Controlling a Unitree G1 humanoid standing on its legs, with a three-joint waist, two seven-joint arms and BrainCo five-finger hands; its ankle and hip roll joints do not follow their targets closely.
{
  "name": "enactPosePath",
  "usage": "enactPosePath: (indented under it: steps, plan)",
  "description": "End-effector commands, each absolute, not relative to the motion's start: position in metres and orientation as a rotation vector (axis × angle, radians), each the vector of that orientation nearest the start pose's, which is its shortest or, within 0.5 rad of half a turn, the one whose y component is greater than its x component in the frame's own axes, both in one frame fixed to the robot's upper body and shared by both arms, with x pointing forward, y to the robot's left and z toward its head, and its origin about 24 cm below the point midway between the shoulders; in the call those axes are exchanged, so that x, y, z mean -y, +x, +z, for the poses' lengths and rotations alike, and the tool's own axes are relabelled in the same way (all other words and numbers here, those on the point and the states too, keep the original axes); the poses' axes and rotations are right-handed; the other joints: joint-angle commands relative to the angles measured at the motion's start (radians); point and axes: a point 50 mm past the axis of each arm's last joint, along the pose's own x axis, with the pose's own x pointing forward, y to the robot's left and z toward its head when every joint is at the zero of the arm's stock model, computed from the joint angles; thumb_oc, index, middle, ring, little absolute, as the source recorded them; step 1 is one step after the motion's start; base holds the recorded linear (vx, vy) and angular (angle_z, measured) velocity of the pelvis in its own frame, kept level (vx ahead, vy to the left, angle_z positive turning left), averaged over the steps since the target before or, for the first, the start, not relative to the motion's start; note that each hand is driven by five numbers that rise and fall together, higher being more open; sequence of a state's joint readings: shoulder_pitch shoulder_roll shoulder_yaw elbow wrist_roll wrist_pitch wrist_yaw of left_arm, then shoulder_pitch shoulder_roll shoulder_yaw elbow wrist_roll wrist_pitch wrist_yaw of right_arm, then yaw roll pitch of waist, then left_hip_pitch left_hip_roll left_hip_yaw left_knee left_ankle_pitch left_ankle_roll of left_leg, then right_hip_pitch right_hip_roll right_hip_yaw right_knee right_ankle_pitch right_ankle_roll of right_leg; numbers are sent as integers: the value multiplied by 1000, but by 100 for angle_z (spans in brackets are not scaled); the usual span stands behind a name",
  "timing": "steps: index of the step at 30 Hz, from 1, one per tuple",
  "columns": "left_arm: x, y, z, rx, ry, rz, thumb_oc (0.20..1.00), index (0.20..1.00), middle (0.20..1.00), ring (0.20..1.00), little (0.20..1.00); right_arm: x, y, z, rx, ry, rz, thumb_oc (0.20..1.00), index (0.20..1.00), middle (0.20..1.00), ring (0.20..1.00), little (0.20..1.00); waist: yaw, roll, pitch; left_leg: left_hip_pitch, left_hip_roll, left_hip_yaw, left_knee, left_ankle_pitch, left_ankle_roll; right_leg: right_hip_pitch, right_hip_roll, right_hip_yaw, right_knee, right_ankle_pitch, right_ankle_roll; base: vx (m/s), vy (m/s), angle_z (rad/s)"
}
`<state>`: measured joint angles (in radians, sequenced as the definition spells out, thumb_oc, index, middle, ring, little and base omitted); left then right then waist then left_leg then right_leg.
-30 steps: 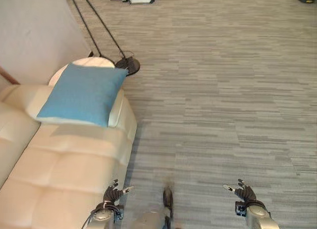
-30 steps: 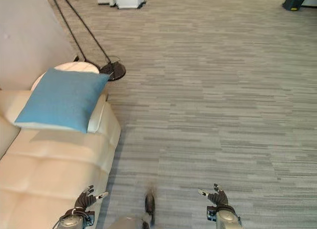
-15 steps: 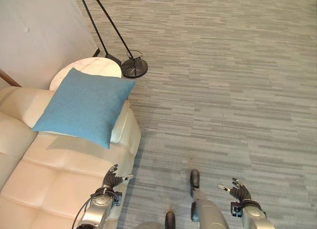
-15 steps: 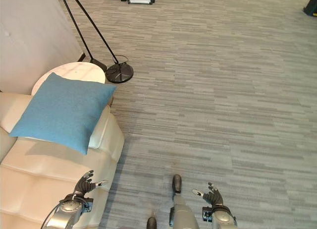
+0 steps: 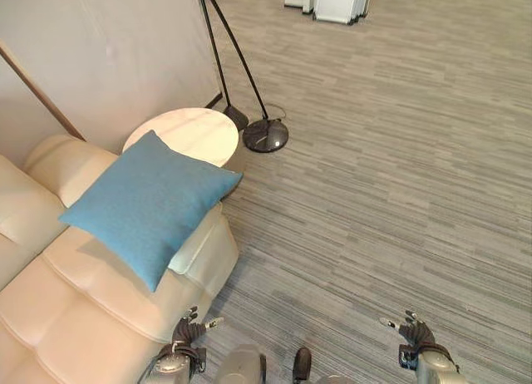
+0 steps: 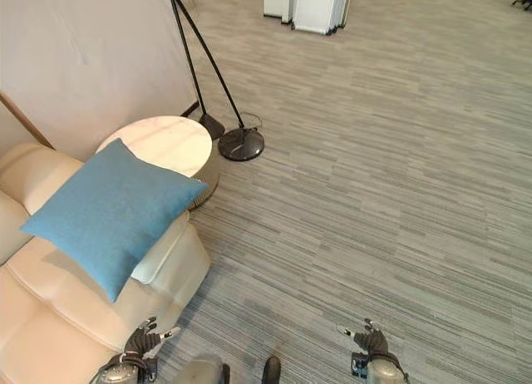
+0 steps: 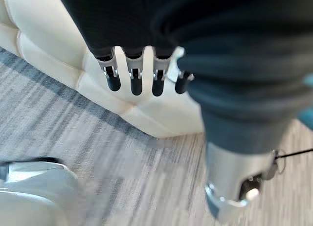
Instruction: Pick up all the scattered cushions and arrange them neatly on the sofa.
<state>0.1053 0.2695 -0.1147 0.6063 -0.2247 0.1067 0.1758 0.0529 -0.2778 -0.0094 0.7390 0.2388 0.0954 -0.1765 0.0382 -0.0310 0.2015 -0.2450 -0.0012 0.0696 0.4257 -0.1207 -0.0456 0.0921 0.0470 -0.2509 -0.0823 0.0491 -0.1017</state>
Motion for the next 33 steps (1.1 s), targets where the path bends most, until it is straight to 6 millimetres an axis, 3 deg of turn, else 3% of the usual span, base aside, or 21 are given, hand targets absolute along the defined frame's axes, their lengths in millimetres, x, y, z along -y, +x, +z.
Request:
enactPosePath:
  steps: [1, 2, 4, 5, 6, 7, 12, 13, 14, 15, 17, 19, 22, 23, 24, 25, 27, 28, 29, 30, 33]
  plan:
    - [-232, 182, -90, -712, 186, 228, 1000, 1000, 1000, 1000, 1000, 274, 151, -103, -832, -157, -418, 1000, 1000, 1000, 1000, 1000, 8, 19, -3, 118, 14, 38, -439, 190, 6, 58, -84, -34, -5, -160, 154, 329, 47, 18]
    - [-232, 183, -90, -713, 195, 225, 1000, 1000, 1000, 1000, 1000, 274, 152, -103, -830, -166, -414, 1000, 1000, 1000, 1000, 1000, 4, 22, -7, 117, 18, 47, -508, 215, -1, 67, -82, -52, -5, -169, 156, 439, 71, 48]
    - [-232, 183, -90, -717, 203, 223, 1000, 1000, 1000, 1000, 1000, 273, 152, -103, -828, -173, -411, 1000, 1000, 1000, 1000, 1000, -1, 20, -9, 89, 23, 67, -513, 204, -18, 82, -84, -62, -5, -182, 158, 281, 90, 65]
    - [-234, 182, -91, -723, 208, 230, 1000, 1000, 1000, 1000, 1000, 272, 154, -102, -823, -181, -401, 1000, 1000, 1000, 1000, 1000, -14, 21, -17, 46, 45, 179, -513, 196, -33, 111, -85, -93, -5, -190, 162, 236, 108, 48]
    - [-234, 182, -91, -723, 208, 230, 1000, 1000, 1000, 1000, 1000, 272, 154, -102, -823, -181, -401, 1000, 1000, 1000, 1000, 1000, -14, 20, -16, 47, 45, 179, -513, 195, -33, 112, -85, -93, -5, -190, 162, 544, 232, 53]
    - [-235, 177, -93, -734, 194, 236, 1000, 1000, 1000, 1000, 1000, 270, 156, -102, -820, -184, -383, 1000, 1000, 1000, 1000, 1000, -4, 19, -33, 64, 49, 219, -513, 241, -37, 145, -87, -105, -5, -194, 174, 304, 123, 42]
    - [-243, 164, -100, -786, 182, 276, 1000, 1000, 1000, 1000, 1000, 259, 159, -105, -836, -203, -331, 1000, 1000, 1000, 1000, 1000, 29, -9, -83, 110, 5, 210, -513, 227, 8, 183, -150, -128, 50, -195, 212, 521, 289, 20]
    - [-245, 162, -100, -794, 191, 283, 1000, 1000, 1000, 1000, 1000, 255, 159, -107, -839, -186, -325, 1000, 1000, 1000, 1000, 1000, 37, -21, -86, 128, -12, 206, -513, 210, 25, 177, -180, -133, 121, -157, 227, 438, 361, 40]
    - [-250, 162, -99, -791, 200, 297, 1000, 1000, 1000, 1000, 1000, 248, 160, -108, -831, -157, -314, 1000, 1000, 1000, 1000, 1000, 41, -37, -80, 158, -44, 192, -509, 166, 62, 126, -244, -136, 298, -66, 254, 436, 358, 62]
    - [-250, 162, -99, -791, 200, 297, 1000, 1000, 1000, 1000, 1000, 248, 160, -108, -831, -157, -314, 1000, 1000, 1000, 1000, 1000, 41, -38, -80, 158, -44, 192, -509, 166, 62, 126, -244, -135, 299, -66, 255, 372, 363, 67]
    - [-252, 166, -95, -781, 223, 290, 1000, 1000, 1000, 1000, 1000, 241, 168, -106, -815, -166, -284, 1000, 1000, 1000, 1000, 1000, 40, -40, -53, 221, -81, 159, -513, 105, 112, 29, -313, -115, 556, 55, 274, 349, 355, 77]
    - [-251, 173, -92, -759, 233, 286, 1000, 1000, 1000, 1000, 1000, 236, 175, -104, -795, -173, -260, 1000, 1000, 1000, 1000, 1000, 30, -21, -28, 259, -68, 123, -513, 87, 118, -78, -268, -46, 611, -9, 248, 281, 218, 140]
    - [-250, 177, -90, -745, 227, 284, 1000, 1000, 1000, 1000, 1000, 235, 176, -102, -785, -171, -258, 1000, 1000, 1000, 1000, 1000, 25, -2, -13, 283, -54, 94, -513, 87, 112, -119, -254, -57, 534, -64, 229, 159, 47, 102]
    - [-247, 182, -89, -733, 233, 269, 1000, 1000, 1000, 1000, 1000, 234, 178, -102, -779, -161, -259, 1000, 1000, 1000, 1000, 1000, 13, 12, 4, 296, -43, 67, -513, 90, 107, -164, -210, -36, 455, -93, 205, 169, 21, 85]
    - [-246, 182, -89, -733, 233, 269, 1000, 1000, 1000, 1000, 1000, 234, 178, -102, -779, -161, -260, 1000, 1000, 1000, 1000, 1000, 13, 13, 3, 294, -42, 66, -513, 90, 107, -165, -208, -37, 452, -91, 204, 242, -34, 106]
    - [-245, 184, -88, -729, 234, 259, 1000, 1000, 1000, 1000, 1000, 232, 178, -102, -780, -151, -263, 1000, 1000, 1000, 1000, 1000, 3, 13, 13, 318, -39, 34, -513, 82, 97, -181, -157, 45, 294, -87, 210, 211, -59, 100]
    - [-245, 185, -87, -725, 242, 255, 1000, 1000, 1000, 1000, 1000, 231, 177, -103, -787, -147, -265, 1000, 1000, 1000, 1000, 1000, -4, 7, 18, 336, -41, 2, -513, 76, 91, -187, -125, 126, 170, -48, 222, 216, -75, 80]
    - [-245, 185, -87, -725, 242, 255, 1000, 1000, 1000, 1000, 1000, 231, 177, -103, -787, -147, -265, 1000, 1000, 1000, 1000, 1000, -3, 7, 17, 335, -41, 2, -513, 76, 91, -187, -124, 127, 166, -45, 222, 231, -119, 29]
    - [-246, 187, -87, -720, 247, 252, 1000, 1000, 1000, 1000, 1000, 230, 175, -105, -795, -142, -261, 1000, 1000, 1000, 1000, 1000, -8, -1, 16, 346, -47, -32, -513, 68, 85, -216, -109, 199, 70, -4, 236, 156, -84, 9]
    - [-246, 187, -87, -720, 247, 252, 1000, 1000, 1000, 1000, 1000, 230, 175, -105, -795, -142, -261, 1000, 1000, 1000, 1000, 1000, -8, 0, 17, 348, -46, -33, -513, 68, 85, -211, -109, 198, 64, -1, 236, 320, -174, 78]
    - [-248, 184, -89, -727, 244, 252, 1000, 1000, 1000, 1000, 1000, 232, 169, -108, -815, -144, -264, 1000, 1000, 1000, 1000, 1000, -26, -7, 13, 389, -47, -127, -513, 50, 66, -240, -100, 313, 12, 54, 258, 343, -262, 60]
